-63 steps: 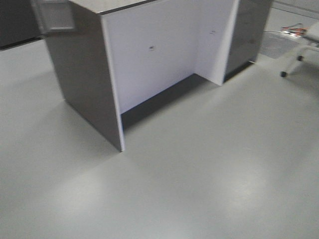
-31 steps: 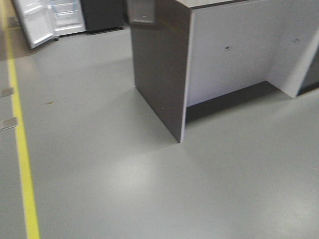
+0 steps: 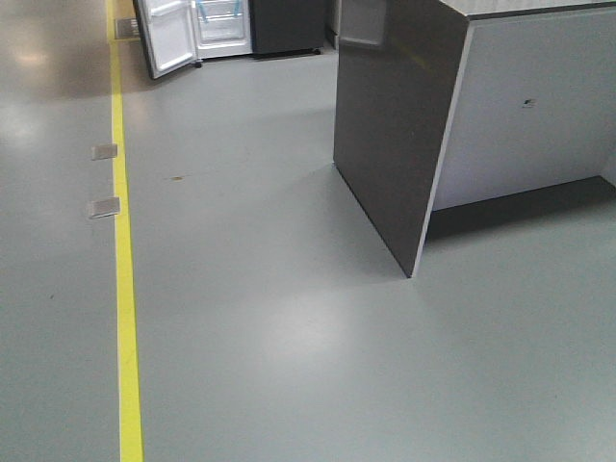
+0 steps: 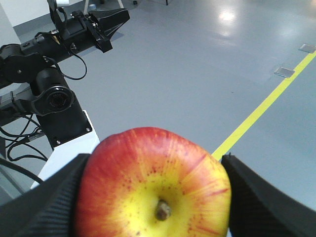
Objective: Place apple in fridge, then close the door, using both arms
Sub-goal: 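Drive the base away from the counter holding the apple in the right gripper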
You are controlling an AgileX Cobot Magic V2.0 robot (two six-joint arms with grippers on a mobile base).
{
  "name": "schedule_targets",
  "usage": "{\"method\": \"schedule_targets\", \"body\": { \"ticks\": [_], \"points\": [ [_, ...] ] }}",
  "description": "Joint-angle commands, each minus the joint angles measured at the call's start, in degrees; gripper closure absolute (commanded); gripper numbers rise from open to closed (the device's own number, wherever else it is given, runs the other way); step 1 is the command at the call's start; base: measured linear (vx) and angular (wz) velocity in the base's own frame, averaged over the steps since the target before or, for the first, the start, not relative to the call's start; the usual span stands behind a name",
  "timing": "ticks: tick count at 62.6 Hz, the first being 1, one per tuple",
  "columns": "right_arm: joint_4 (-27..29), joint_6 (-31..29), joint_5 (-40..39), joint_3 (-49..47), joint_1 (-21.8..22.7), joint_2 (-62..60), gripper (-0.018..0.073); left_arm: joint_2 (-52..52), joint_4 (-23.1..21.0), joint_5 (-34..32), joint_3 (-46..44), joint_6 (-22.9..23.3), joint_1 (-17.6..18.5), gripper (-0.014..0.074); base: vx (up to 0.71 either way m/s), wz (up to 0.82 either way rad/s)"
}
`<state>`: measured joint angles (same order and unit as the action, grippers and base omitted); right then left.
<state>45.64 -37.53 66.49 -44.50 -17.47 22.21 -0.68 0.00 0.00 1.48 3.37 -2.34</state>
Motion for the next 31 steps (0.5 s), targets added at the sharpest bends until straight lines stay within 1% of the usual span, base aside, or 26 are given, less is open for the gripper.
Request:
{"method": "schedule_targets", "body": {
  "ticks": [1,13,31],
  "points": [
    [2.9,-0.3,-2.9,-1.7,0.1,0.5,0.0141,-0.9,-0.7,-4.4,1.2,0.5,0.1,0.0603,-0.04,0.16],
    [2.9,-0.3,-2.8,-1.7,0.1,0.4,0.0141,-0.9,-0.7,-4.4,1.2,0.5,0.1,0.0603,-0.01,0.06],
    [2.9,-0.3,-2.7,-1.7,0.1,0.3,0.0141,-0.9,-0.7,-4.4,1.2,0.5,0.1,0.0603,0.05,-0.12]
  ]
}}
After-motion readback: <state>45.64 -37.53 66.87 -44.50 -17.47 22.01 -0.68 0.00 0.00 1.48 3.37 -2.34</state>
